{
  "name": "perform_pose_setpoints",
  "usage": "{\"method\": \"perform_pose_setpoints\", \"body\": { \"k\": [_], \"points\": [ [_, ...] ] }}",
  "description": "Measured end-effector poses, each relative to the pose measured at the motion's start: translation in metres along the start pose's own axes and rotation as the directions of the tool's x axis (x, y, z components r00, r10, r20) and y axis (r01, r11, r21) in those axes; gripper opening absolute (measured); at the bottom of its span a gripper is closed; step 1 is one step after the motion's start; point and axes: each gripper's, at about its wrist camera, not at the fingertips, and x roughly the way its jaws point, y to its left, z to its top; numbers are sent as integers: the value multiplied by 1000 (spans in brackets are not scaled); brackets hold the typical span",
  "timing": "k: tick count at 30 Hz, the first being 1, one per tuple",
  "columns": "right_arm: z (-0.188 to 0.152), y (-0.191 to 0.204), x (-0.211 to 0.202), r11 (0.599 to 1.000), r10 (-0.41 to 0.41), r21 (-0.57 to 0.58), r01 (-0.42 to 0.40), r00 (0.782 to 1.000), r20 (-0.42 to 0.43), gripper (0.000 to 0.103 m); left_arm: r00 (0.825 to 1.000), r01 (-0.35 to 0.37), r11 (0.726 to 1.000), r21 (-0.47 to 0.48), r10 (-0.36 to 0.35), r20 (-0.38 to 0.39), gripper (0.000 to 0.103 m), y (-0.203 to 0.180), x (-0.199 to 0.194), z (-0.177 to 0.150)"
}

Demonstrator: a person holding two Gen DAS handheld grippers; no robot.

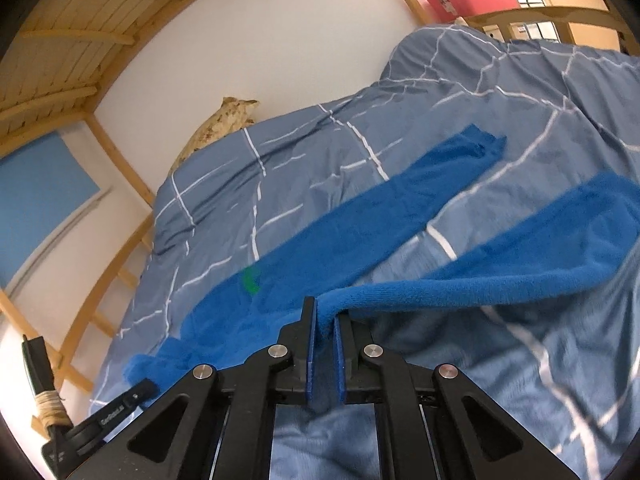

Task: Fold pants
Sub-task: 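Lift the waistband with both tools and fold it over toward the cuffs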

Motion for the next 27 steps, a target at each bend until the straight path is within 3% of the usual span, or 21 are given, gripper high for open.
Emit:
{"method": "perform_pose_setpoints", "body": {
  "k": [8, 13, 19, 27],
  "points": [
    [36, 12, 23, 999, -16, -51, 16, 1000, 1, 8, 1000, 13, 999, 42, -13, -7, 17, -13, 11, 41],
    [58, 31, 49, 994, -37, -99, 38, 999, 10, 8, 999, 21, 1000, 15, -20, -32, 17, -9, 34, 71],
    [83, 56, 104, 983, -73, -172, 68, 997, -24, 8, 994, 36, 998, -52, -41, -99, 17, 5, 80, 102],
    [95, 82, 185, 949, -146, -296, 113, 985, -92, 8, 985, 11, 998, -60, -21, -171, 17, 10, 138, 127]
  ]
}}
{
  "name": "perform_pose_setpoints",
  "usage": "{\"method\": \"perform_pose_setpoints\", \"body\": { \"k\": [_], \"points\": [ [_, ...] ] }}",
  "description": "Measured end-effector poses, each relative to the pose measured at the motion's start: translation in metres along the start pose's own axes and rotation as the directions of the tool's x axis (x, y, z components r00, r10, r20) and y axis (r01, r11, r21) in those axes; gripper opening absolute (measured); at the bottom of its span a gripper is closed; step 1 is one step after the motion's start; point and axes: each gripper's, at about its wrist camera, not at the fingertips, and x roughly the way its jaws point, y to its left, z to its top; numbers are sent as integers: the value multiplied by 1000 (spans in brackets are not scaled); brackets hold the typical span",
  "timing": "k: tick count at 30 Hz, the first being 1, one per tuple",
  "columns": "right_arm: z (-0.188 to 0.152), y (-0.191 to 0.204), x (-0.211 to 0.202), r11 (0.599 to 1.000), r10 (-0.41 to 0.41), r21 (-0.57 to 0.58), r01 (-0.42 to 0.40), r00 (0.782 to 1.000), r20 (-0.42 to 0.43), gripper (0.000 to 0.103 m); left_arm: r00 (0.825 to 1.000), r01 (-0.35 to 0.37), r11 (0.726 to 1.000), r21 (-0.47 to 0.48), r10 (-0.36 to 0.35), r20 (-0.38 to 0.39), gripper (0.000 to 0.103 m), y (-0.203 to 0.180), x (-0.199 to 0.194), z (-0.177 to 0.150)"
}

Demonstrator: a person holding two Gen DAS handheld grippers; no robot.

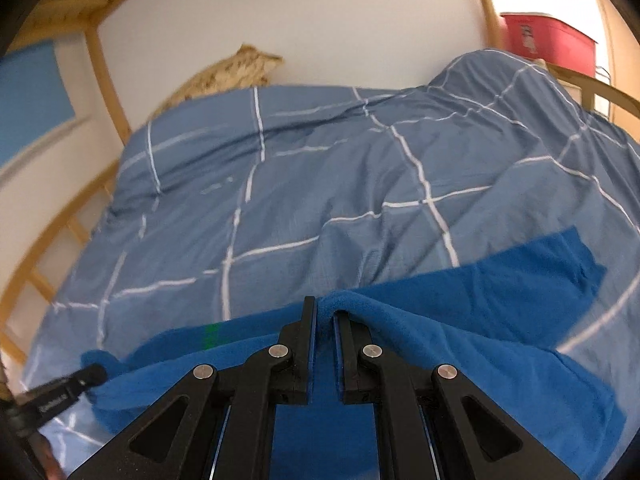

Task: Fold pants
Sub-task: 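Lift the waistband with both tools and fold it over toward the cuffs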

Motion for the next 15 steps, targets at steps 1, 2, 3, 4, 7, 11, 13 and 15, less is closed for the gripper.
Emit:
{"method": "perform_pose_setpoints", "body": {
  "k": [1, 2, 3, 4, 7, 11, 13, 15],
  "points": [
    [1, 3, 9, 1000, -9, -15, 9, 1000, -14, 8, 1000, -1, 1000, 1, 1, -7, 17, 0, 5, 4],
    [2, 5, 17, 999, -19, -28, 18, 999, -26, 8, 1000, -7, 1000, 4, 7, -14, 17, 0, 11, 8],
    [3, 7, 27, 999, -27, -42, 26, 999, -41, 8, 1000, -11, 1000, 10, 11, -23, 18, -1, 17, 12],
    [3, 9, 35, 998, -36, -53, 33, 998, -53, 8, 999, -13, 1000, 13, 14, -29, 18, -1, 20, 15],
    [2, 12, 55, 995, -61, -79, 54, 994, -89, 8, 999, -18, 1000, 5, 18, -48, 20, -1, 33, 22],
    [1, 12, 78, 993, -84, -95, 71, 987, -140, 8, 998, -36, 999, -15, 35, -50, 33, 5, 46, 26],
    [0, 13, 85, 990, -97, -114, 79, 983, -158, 10, 998, -24, 1000, -14, 23, -58, 34, 5, 50, 27],
    [-1, 14, 90, 988, -104, -134, 80, 978, -179, 11, 998, -31, 1000, 7, 31, -61, 40, 2, 50, 28]
  ]
}}
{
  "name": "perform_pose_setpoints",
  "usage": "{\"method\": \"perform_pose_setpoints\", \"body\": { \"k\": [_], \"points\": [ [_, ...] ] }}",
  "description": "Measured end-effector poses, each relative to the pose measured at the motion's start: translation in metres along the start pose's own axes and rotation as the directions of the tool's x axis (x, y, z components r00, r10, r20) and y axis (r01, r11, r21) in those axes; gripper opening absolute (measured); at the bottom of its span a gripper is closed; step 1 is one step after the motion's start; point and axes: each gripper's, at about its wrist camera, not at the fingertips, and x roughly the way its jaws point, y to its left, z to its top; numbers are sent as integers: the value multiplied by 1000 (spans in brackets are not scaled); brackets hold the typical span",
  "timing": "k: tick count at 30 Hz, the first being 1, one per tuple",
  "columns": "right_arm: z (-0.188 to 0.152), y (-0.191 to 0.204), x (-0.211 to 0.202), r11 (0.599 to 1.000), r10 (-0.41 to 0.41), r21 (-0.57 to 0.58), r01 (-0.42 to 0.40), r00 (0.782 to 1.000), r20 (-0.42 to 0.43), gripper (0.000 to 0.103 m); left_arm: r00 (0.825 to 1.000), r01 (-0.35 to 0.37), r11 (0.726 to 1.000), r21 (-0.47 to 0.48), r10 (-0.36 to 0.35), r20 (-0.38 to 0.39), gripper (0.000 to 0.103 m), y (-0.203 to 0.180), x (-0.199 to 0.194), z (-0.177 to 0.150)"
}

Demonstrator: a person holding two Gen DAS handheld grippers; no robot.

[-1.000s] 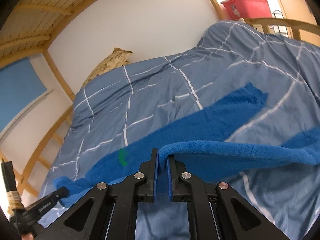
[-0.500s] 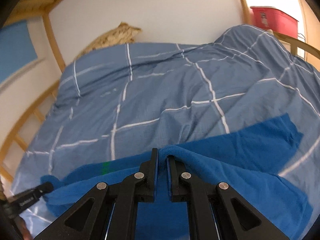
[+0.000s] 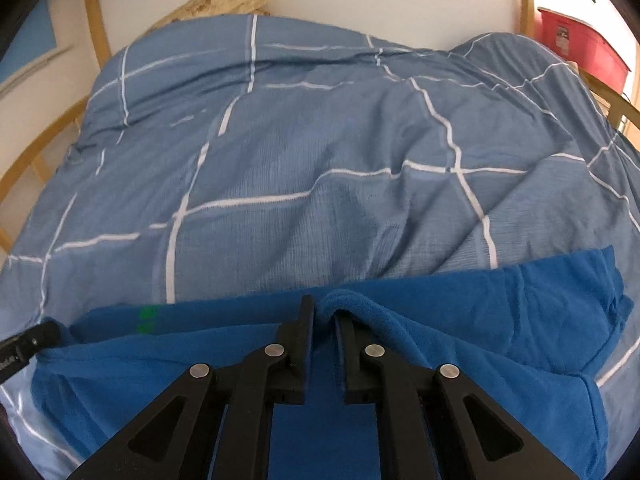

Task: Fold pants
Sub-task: 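Lift the waistband with both tools and fold it over toward the cuffs, then open both tools to release the folded waistband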

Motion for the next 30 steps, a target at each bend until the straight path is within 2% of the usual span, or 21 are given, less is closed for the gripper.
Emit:
{"method": "perform_pose_setpoints", "body": {
  "k": [1, 2, 3, 4, 6, 7, 11, 14, 18, 22, 30],
  "points": [
    [0, 1, 1, 1000, -4, -15, 4, 1000, -13, 17, 1000, -2, 1000, 12, 2, -5, 44, -2, 0, 1],
    [1, 3, 2, 1000, -2, -25, 1, 1000, -25, 22, 1000, 6, 1000, 15, -6, -18, 56, -4, -1, 2],
    [3, 4, 2, 999, 12, -39, -14, 999, -50, 32, 999, 24, 1000, 0, -24, -32, 65, -4, -2, 3],
    [5, 5, 2, 999, 26, -46, -29, 997, -67, 38, 999, 35, 999, -12, -35, -37, 68, -3, -4, 4],
    [9, 7, -1, 997, 45, -55, -51, 994, -105, 39, 999, 20, 999, -38, -21, -39, 82, -3, -10, 8],
    [10, 8, -1, 997, 48, -57, -54, 993, -112, 42, 1000, -12, 999, -41, 11, -28, 84, -3, -15, 10],
    [16, 6, -17, 993, 96, -56, -106, 982, -163, 46, 999, -52, 999, -10, 52, -1, 84, -5, -39, 14],
    [17, 5, -40, 989, 94, -102, -109, 985, -142, 46, 999, -51, 998, 47, 50, 18, 84, -14, -58, 7],
    [11, 2, -76, 973, 120, -179, -144, 983, -139, 46, 999, -16, 990, 141, 10, 46, 84, -38, -87, -11],
    [-1, -4, -112, 950, 155, -251, -188, 977, -143, 46, 997, 26, 971, 239, -43, 69, 84, -67, -121, -34],
    [-26, -34, -174, 922, 190, -316, -223, 973, -130, 46, 989, 81, 936, 341, -119, 91, 84, -116, -176, -76]
  ]
}}
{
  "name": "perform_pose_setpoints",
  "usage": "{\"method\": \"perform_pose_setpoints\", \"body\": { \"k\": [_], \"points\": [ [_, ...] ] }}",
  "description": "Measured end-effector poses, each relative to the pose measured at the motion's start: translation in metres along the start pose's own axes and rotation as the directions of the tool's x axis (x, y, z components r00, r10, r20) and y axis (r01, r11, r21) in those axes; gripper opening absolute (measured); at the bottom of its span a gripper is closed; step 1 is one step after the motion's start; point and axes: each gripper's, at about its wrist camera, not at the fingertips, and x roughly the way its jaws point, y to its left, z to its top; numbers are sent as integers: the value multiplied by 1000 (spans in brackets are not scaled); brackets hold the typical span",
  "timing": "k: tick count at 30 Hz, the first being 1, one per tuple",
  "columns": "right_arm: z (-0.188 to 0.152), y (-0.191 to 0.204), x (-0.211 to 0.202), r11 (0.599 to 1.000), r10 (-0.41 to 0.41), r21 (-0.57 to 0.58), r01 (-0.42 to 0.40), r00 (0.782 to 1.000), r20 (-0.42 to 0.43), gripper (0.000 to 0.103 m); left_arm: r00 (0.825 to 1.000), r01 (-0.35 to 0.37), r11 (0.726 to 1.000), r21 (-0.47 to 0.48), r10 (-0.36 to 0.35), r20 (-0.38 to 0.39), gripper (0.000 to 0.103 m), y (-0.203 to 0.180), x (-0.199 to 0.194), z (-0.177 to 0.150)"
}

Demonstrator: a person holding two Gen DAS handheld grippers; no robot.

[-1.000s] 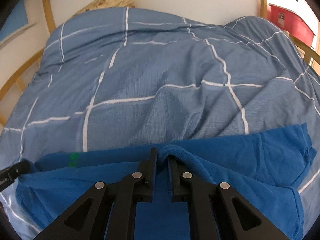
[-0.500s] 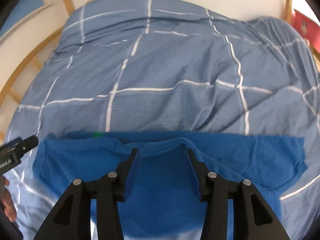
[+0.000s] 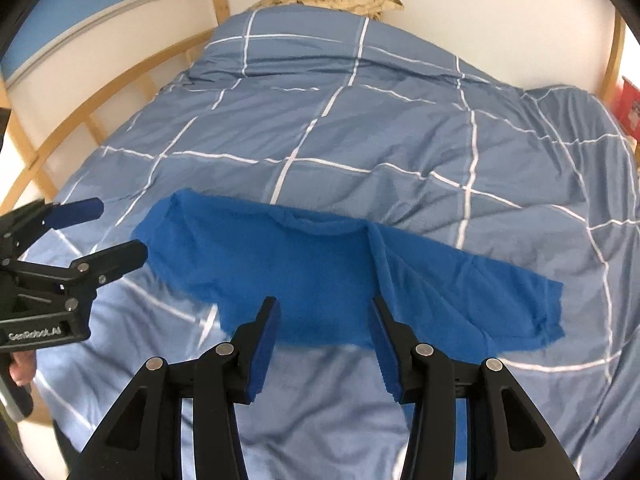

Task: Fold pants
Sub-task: 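Open both tools to release the folded waistband, then grasp the ribbed cuff end of the folded pants with the right tool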

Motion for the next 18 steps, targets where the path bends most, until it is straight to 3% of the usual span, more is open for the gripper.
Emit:
{"method": "perform_pose_setpoints", "body": {
  "k": [7, 18],
  "points": [
    [-44, -24, -30, 1000, -18, -19, 18, 999, 31, 46, 999, 25, 998, 59, -27, 38, 85, -53, -18, -28],
    [-119, -65, -18, 1000, -20, -1, 20, 999, -26, 46, 995, 103, 984, 144, -104, -1, 85, -122, 20, -72]
  ]
}}
